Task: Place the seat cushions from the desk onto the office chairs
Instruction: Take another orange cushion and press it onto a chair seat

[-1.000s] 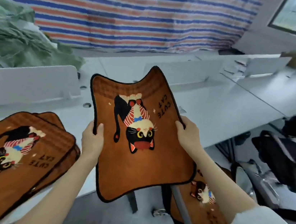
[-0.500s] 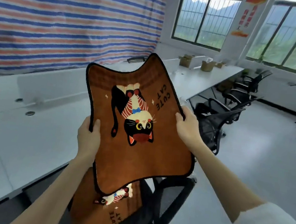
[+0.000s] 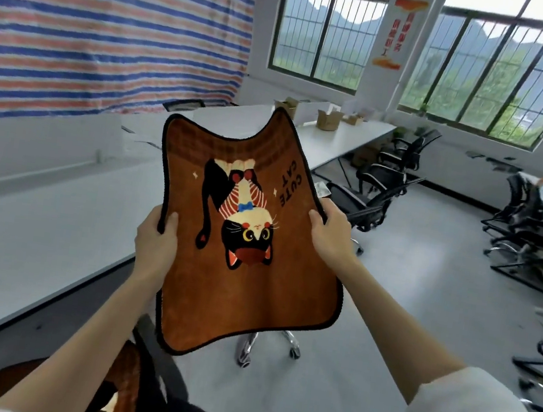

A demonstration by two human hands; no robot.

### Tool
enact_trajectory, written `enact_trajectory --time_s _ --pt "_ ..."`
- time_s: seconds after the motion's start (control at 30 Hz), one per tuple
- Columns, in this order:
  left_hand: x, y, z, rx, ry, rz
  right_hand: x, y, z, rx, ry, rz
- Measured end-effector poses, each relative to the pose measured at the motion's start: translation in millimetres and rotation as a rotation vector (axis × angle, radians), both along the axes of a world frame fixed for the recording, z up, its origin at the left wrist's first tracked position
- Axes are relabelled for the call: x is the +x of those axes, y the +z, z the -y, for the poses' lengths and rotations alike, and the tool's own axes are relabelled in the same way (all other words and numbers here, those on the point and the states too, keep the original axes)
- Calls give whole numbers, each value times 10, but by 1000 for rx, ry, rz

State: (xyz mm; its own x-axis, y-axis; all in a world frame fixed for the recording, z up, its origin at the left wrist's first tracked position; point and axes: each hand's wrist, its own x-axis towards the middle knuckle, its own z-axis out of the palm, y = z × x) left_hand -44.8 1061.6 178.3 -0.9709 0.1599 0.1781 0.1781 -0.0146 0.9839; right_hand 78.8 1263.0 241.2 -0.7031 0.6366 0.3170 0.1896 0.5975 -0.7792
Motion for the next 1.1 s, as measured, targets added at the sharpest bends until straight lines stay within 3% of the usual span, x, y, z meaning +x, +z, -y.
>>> enact_trajectory --time_s 0.33,0.67,0.83,1.1 --pt "-759 -114 -2033 -56 7 52 -841 -95 -2053 -53 -15 70" --pt "-1346 -979 -3537 -329 82 250 -1726 -900 -3766 1 96 364" --pt "-1407 -1225 -3883 -610 35 335 -1927 -1246 -4297 95 178 600" --pt "-1398 -1130 -4137 -695 -208 336 -2146 -1268 -4827 245 275 801"
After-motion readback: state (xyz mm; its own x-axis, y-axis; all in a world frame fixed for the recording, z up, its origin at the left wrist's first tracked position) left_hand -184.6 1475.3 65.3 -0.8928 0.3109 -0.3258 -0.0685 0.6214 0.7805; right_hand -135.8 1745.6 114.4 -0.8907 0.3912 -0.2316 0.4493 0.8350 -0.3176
